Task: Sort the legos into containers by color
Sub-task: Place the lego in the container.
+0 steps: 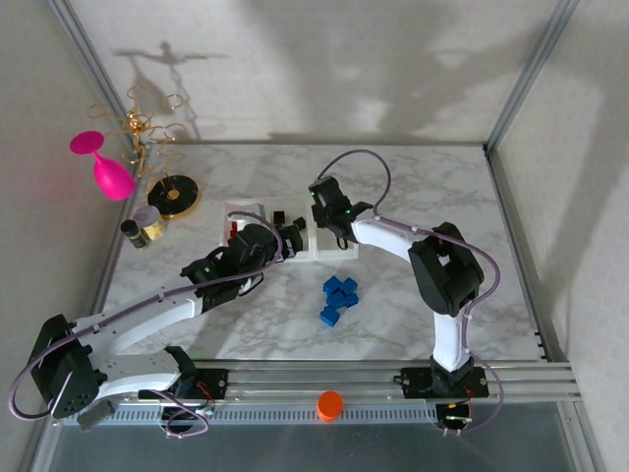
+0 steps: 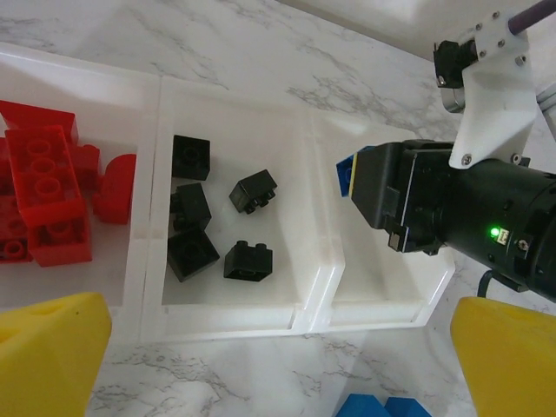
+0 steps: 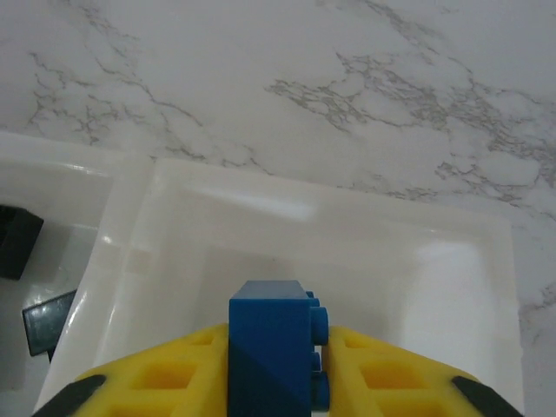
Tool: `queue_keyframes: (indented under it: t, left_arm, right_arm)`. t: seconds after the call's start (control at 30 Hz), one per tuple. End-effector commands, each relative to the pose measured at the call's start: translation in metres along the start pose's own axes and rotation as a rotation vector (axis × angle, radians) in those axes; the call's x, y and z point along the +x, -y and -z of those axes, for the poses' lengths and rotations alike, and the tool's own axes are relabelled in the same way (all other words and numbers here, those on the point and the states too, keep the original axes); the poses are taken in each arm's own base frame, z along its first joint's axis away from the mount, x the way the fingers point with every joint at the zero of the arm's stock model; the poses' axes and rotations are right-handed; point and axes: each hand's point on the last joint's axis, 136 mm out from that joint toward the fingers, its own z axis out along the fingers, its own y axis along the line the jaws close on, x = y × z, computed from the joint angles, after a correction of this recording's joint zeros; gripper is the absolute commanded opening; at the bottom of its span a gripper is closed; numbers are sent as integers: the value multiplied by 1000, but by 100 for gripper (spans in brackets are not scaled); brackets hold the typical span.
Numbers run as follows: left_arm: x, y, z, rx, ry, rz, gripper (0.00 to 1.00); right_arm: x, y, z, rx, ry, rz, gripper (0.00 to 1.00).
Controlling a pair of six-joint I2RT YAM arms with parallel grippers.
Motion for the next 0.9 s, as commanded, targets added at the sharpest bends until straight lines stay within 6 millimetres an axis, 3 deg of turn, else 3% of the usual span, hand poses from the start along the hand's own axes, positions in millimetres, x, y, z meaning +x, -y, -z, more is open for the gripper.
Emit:
queue_keyframes:
  t: [0.0, 0.33, 0.43, 0.67, 0.87]
  left_arm:
    - [-15, 6, 6, 20, 27, 0, 100]
    - [-18, 10, 18, 72, 26, 43, 100]
    - [-13, 11, 23, 97, 14, 61, 100]
    - [9, 10, 33, 122, -22, 78, 100]
    - [25, 13, 44, 143, -37, 107, 100]
  right_arm:
    - [-22, -1, 6, -2, 54, -6, 31]
    - [-43, 0, 51, -83, 110, -32, 41]
    - [-37, 1, 70, -126, 109, -54, 44]
    - [7, 8, 102, -161, 43, -55, 51]
    - [63, -4, 118, -217, -65, -10, 57]
